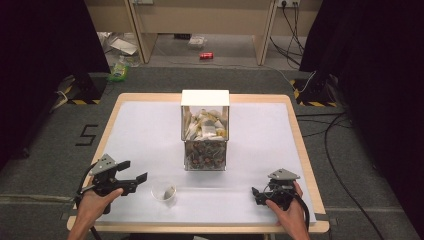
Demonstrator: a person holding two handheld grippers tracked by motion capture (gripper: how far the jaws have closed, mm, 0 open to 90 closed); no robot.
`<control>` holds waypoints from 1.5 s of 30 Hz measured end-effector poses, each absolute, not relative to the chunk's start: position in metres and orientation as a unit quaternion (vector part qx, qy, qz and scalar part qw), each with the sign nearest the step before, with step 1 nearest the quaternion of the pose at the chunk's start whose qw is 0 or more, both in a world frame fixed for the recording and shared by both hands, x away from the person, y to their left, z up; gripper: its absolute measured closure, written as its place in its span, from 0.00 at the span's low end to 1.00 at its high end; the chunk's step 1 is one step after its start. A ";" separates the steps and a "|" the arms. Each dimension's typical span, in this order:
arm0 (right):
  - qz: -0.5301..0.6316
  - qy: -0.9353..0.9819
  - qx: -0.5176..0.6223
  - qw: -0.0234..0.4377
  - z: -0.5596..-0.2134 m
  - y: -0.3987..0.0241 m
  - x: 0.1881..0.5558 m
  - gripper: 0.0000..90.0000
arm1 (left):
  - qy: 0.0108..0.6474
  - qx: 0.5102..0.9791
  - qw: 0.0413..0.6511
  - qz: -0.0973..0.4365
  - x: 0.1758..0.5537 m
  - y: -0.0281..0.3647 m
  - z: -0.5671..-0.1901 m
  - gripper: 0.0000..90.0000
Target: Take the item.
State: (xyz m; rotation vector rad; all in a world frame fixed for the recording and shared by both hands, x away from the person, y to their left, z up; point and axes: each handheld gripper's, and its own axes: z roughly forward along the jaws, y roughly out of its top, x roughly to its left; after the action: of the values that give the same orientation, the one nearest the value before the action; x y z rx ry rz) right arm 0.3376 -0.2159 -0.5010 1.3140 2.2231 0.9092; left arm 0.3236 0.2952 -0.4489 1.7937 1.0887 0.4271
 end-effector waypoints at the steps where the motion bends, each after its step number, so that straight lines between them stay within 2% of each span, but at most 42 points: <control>1: 0.325 0.795 0.471 0.200 -0.501 -0.216 0.338 0.01 | 0.447 0.735 0.477 0.176 0.324 0.296 -0.451 0.16; 29: 0.326 0.796 0.469 0.201 -0.501 -0.216 0.338 0.01 | 0.487 0.733 0.446 0.165 0.340 0.314 -0.485 0.16; 45: 0.325 0.796 0.469 0.201 -0.501 -0.216 0.338 0.01 | 0.497 0.741 0.413 0.181 0.343 0.317 -0.496 0.17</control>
State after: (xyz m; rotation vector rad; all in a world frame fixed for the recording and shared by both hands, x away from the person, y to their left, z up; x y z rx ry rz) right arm 0.3378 -0.2161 -0.5010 1.3100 2.2236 0.9083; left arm 0.3434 0.3167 -0.4962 1.8631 1.2496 0.4560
